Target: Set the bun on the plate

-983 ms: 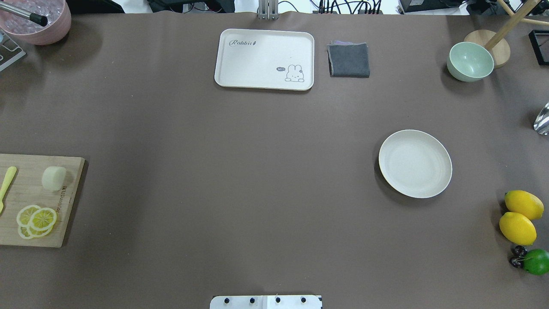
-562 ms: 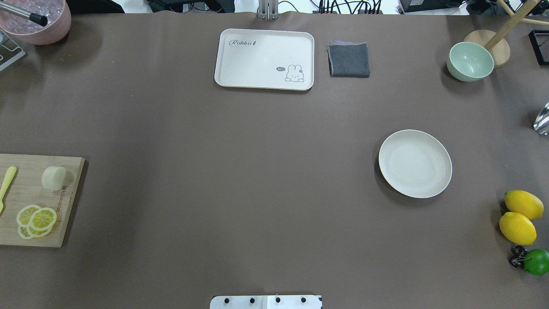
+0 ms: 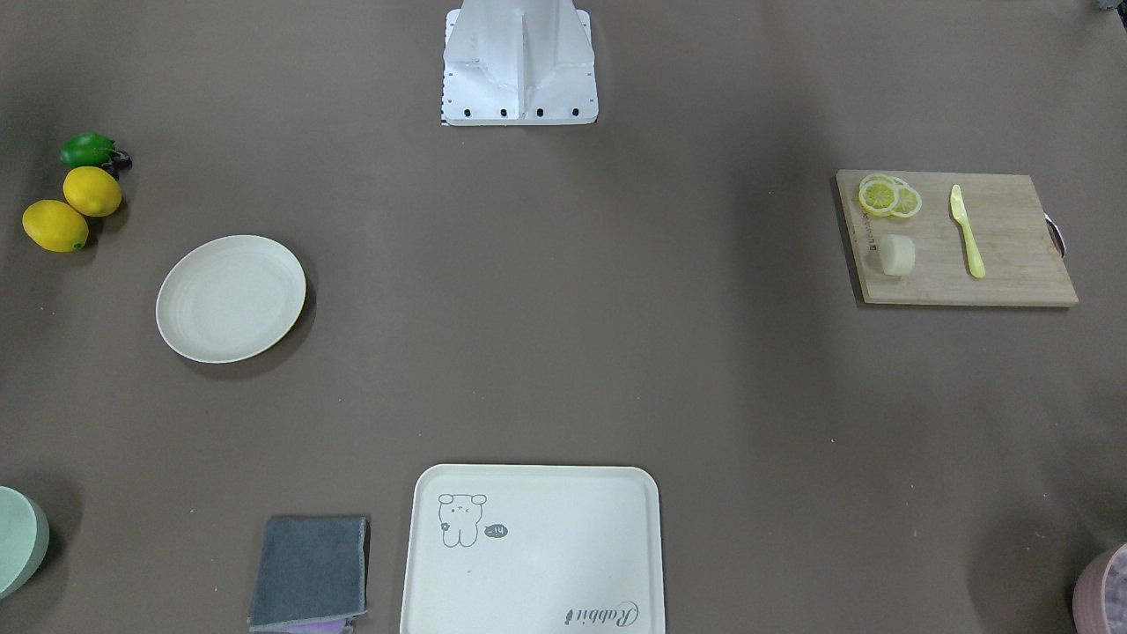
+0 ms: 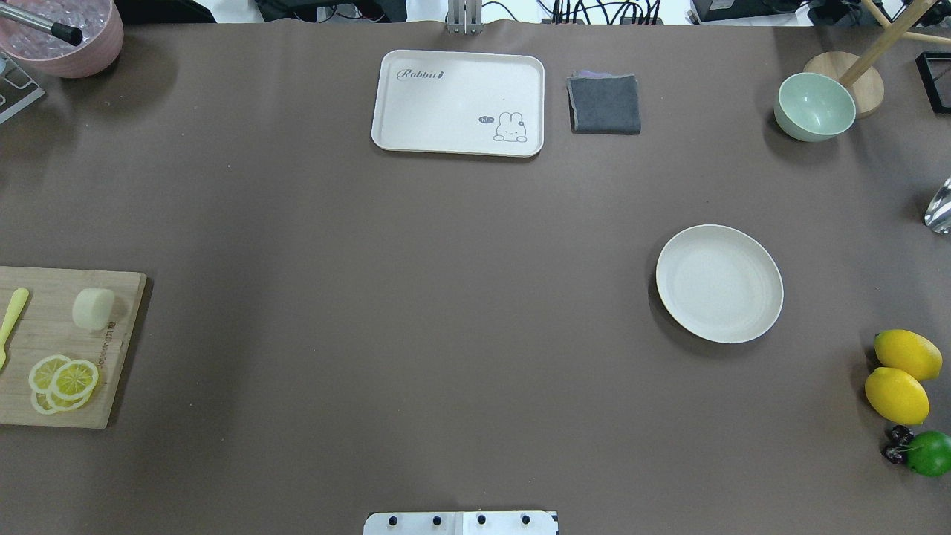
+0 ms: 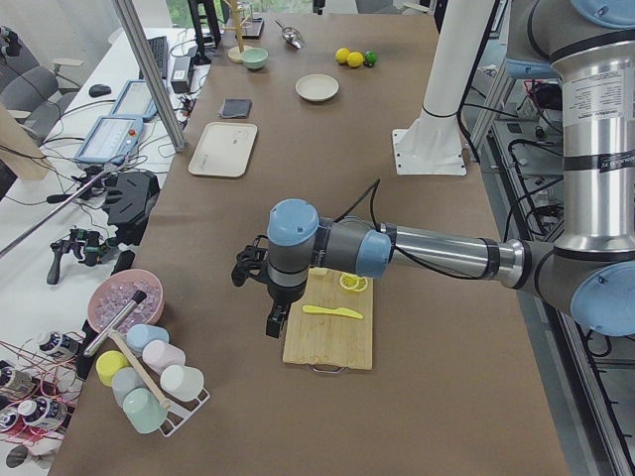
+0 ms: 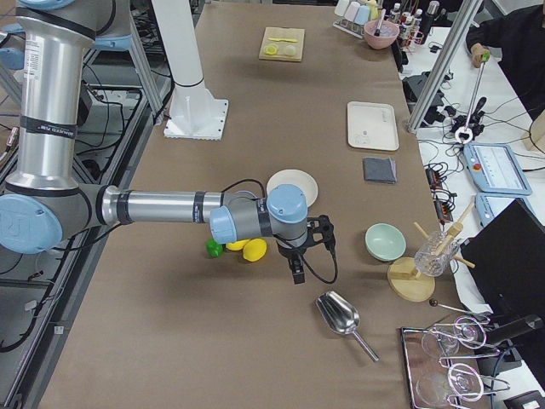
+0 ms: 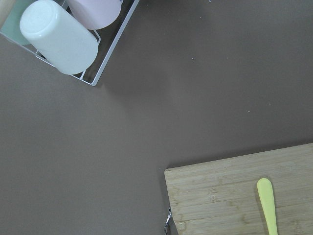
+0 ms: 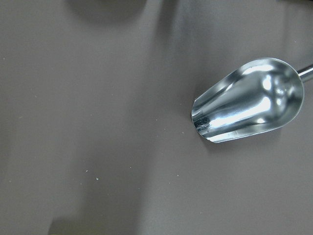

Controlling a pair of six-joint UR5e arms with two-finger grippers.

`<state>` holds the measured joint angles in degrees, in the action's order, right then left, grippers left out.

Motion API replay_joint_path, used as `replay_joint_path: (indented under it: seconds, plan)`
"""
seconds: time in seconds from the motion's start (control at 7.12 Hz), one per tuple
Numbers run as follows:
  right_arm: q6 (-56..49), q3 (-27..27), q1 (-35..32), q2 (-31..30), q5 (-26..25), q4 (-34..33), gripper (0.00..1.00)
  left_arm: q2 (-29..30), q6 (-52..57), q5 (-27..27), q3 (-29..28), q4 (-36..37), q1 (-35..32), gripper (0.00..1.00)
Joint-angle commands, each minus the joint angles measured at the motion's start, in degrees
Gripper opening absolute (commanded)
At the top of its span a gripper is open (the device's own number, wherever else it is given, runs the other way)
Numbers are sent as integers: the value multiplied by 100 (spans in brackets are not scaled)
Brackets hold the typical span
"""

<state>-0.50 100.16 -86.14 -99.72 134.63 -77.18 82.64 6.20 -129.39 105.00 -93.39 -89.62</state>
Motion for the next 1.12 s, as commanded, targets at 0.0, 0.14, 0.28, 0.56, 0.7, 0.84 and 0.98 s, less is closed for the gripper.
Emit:
replay_joint_path:
  seconds: [0.0,0.14,0.28,0.56,0.7,0.84,0.98]
  plan:
    - [49,-23,0,5,28,1,100,-11,-23,1,12,-3,-3,97]
    - [58,-6,0,6,72,1,100,-19,-23,-7,21,-12,-12,97]
    - [41,-40,9,6,90,1,100,-20,-31,-8,21,-12,-3,98]
    - [32,-50,9,-47,81,1,100,-81,-23,-8,21,-12,-3,98]
    - [32,-50,27,-47,90,1,100,-81,-23,-8,29,-21,-3,98]
    - [32,-58,70,-47,72,-7,100,-81,-23,-8,30,-21,-3,98]
    - [15,-93,140,-39,64,1,100,-81,-23,-8,12,-21,14,98]
